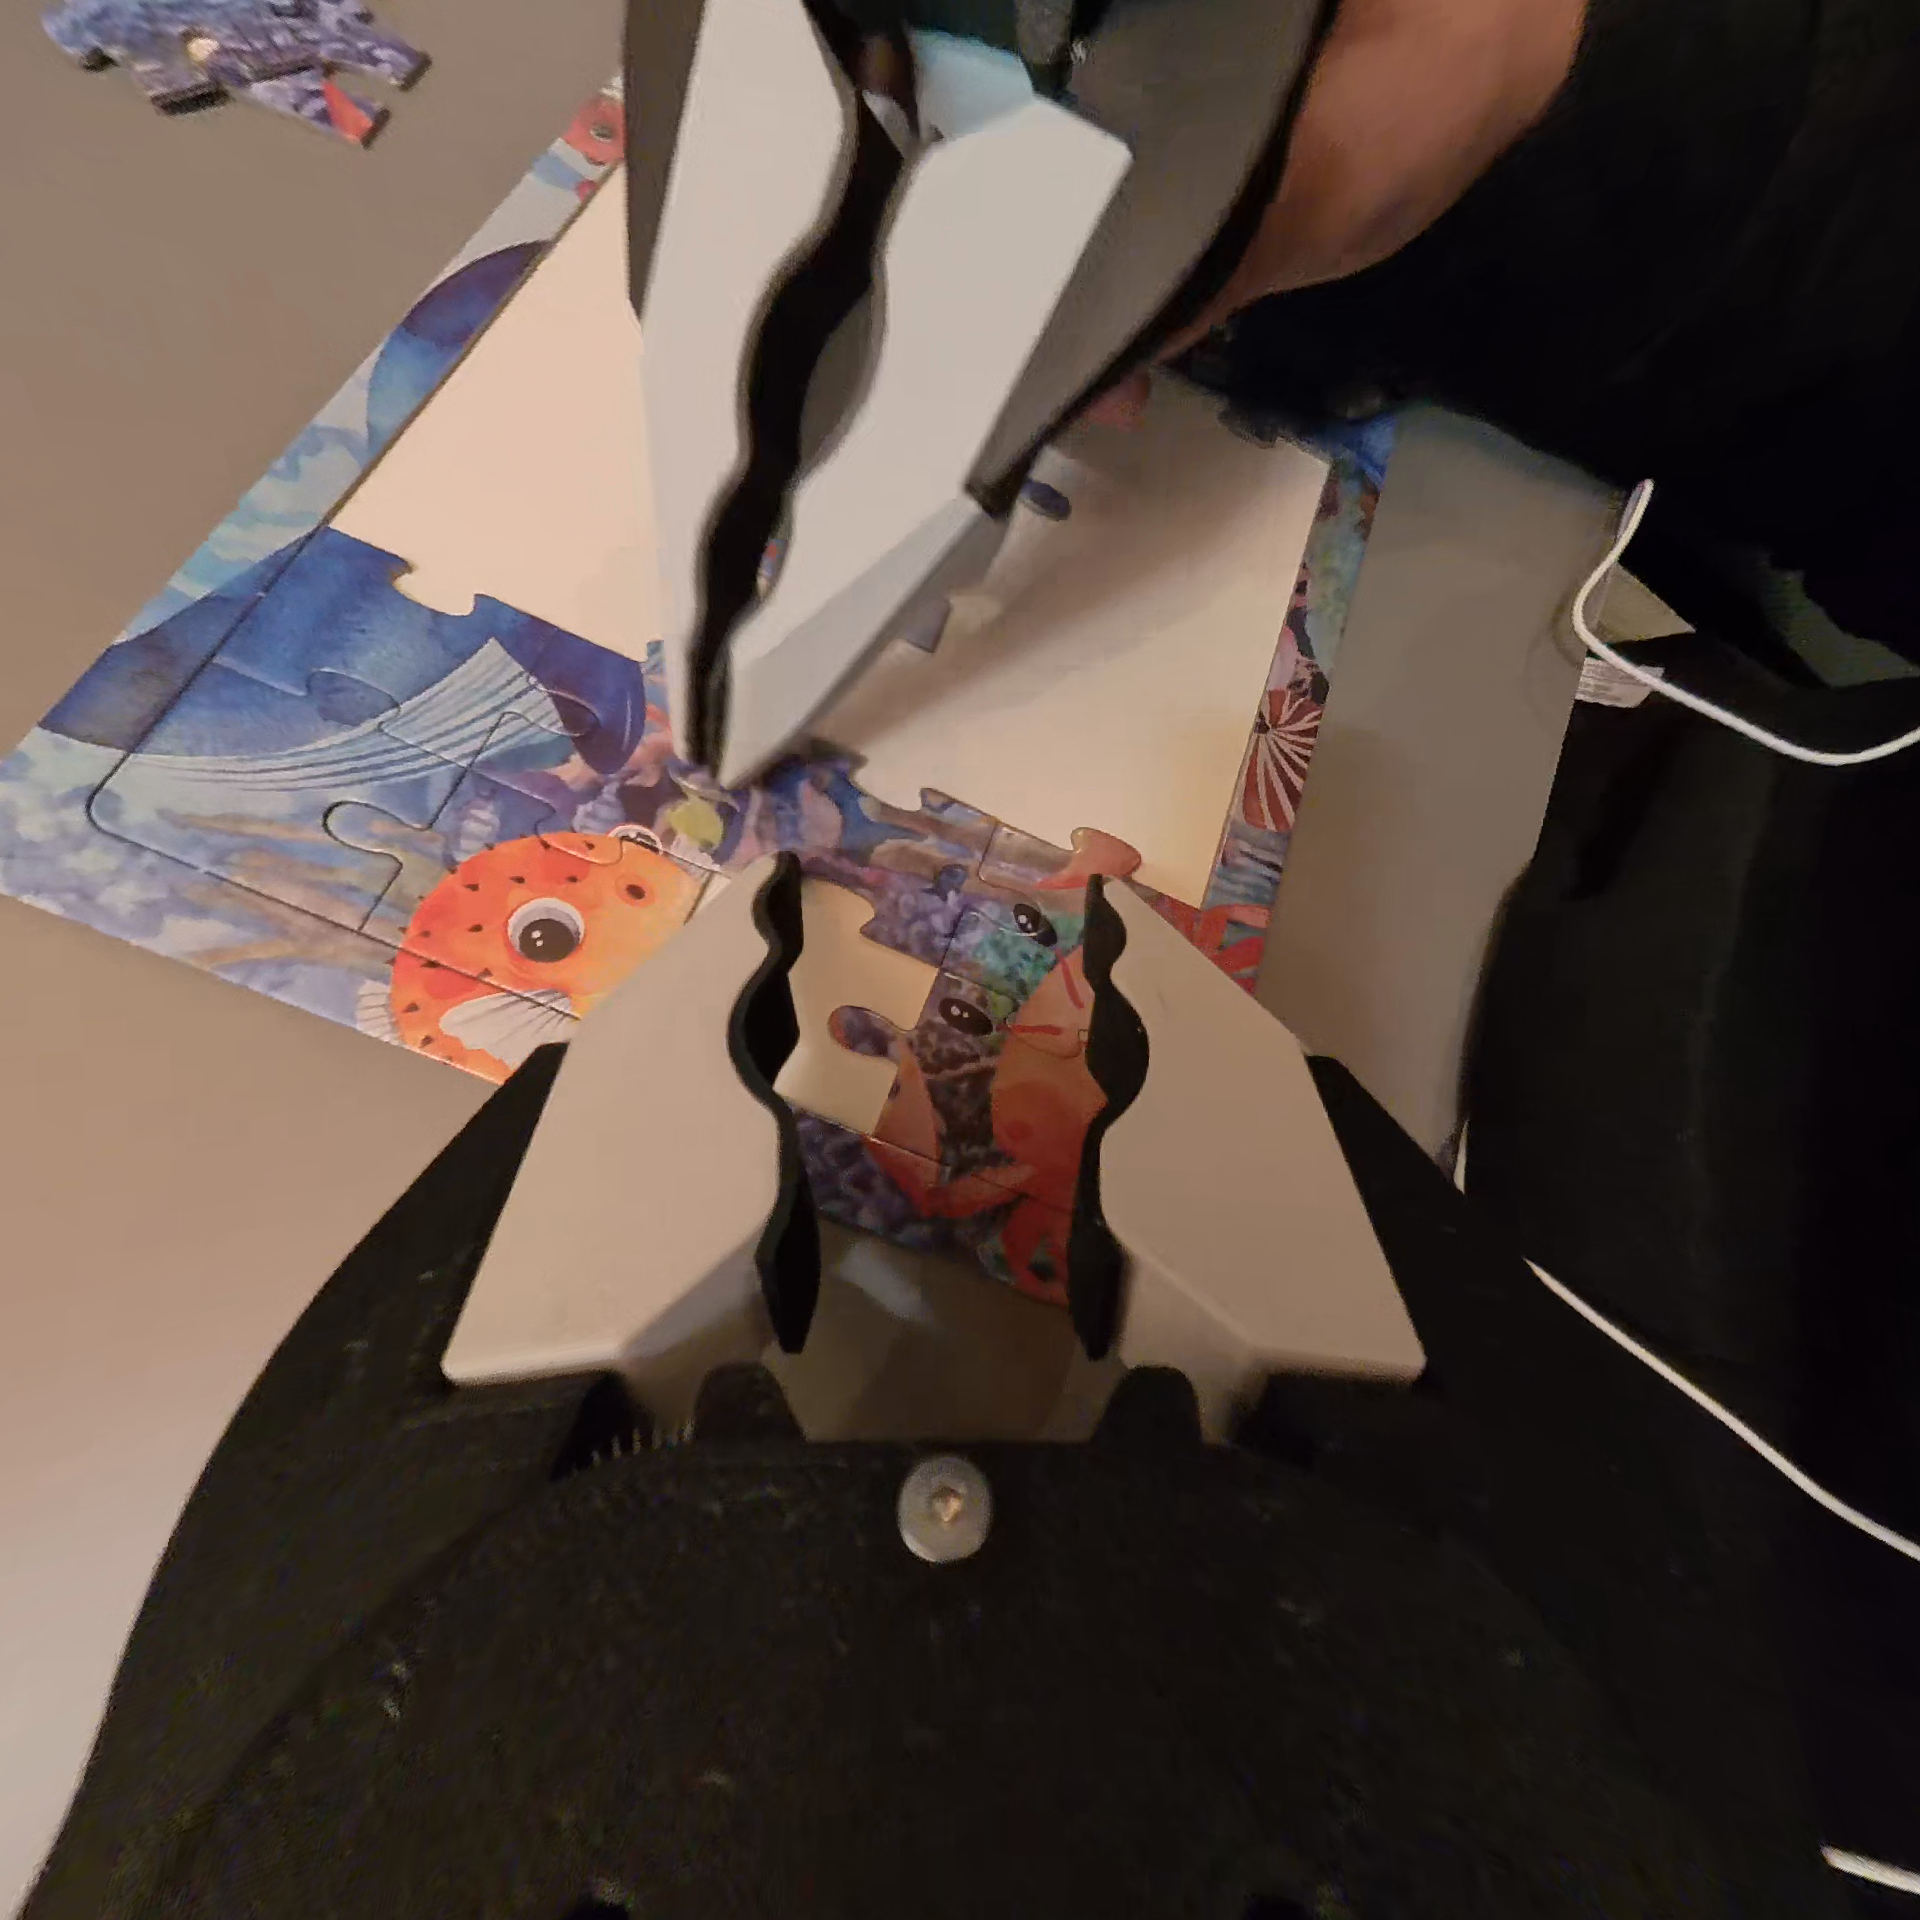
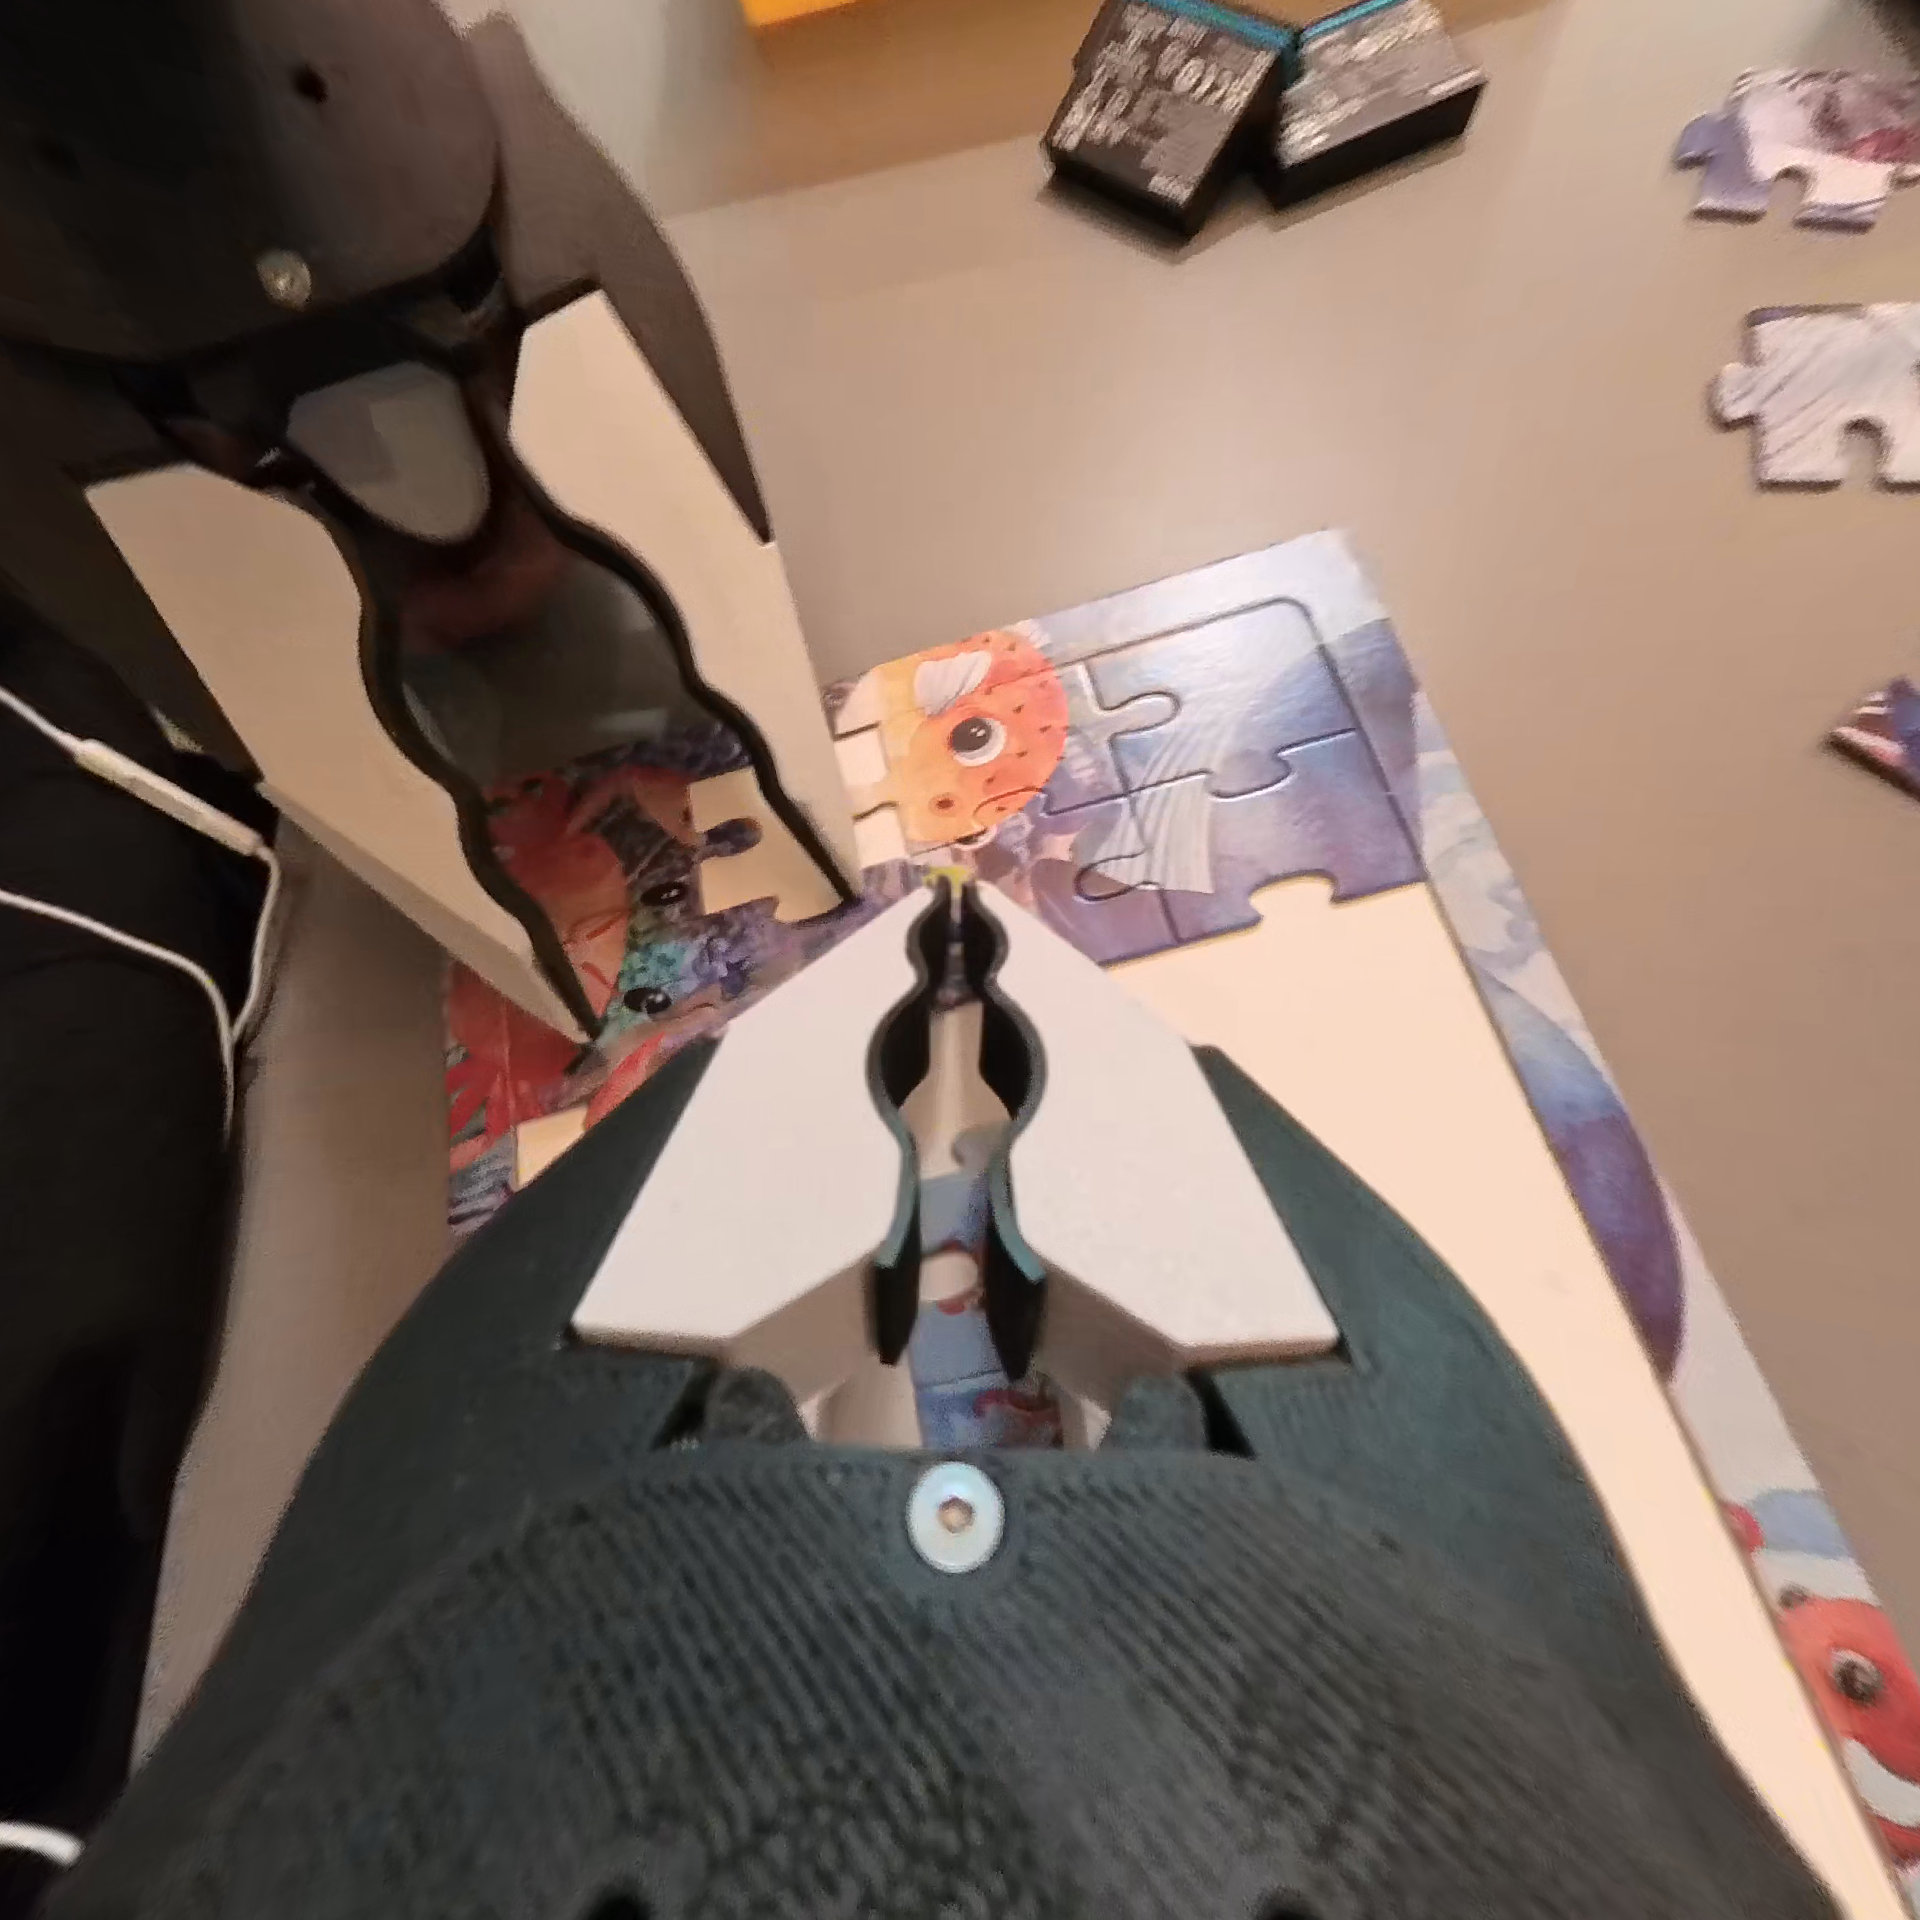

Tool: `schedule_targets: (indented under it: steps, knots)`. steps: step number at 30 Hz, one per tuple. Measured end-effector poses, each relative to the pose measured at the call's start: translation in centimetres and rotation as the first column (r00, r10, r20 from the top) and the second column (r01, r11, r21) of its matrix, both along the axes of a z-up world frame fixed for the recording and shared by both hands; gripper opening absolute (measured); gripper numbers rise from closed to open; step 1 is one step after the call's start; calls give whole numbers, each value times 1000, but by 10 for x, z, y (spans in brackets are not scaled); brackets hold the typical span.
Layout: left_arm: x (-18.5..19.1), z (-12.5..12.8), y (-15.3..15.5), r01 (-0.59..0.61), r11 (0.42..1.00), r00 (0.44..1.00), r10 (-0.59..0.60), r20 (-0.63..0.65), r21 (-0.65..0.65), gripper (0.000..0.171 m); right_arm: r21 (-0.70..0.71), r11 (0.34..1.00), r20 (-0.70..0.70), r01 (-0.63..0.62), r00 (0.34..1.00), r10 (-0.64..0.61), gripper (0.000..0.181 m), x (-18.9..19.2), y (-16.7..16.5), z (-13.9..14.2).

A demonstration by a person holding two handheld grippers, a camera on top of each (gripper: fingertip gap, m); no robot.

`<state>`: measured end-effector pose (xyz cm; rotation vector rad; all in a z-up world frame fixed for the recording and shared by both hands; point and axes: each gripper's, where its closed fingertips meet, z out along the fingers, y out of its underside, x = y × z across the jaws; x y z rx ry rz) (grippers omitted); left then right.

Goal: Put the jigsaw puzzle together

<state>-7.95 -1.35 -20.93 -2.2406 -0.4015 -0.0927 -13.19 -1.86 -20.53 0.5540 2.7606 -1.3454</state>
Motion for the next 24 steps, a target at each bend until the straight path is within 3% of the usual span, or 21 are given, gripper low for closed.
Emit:
schedule_targets:
  steps: [13,20,24]
  knots:
    - [4,-2,-1,18,1000,998,-18,52,4,44,117,993,-126,27,992,-12,0,-11,6,-6]
    - [9,4,0,56,997,996,-59,65,45,47,92,996,-80,0,997,8,0,-6,4,-5]
    - [-31,27,-11,-86,986,993,96,-66,140,44,90,996,-91,-13,996,21,0,-3,2,-5]
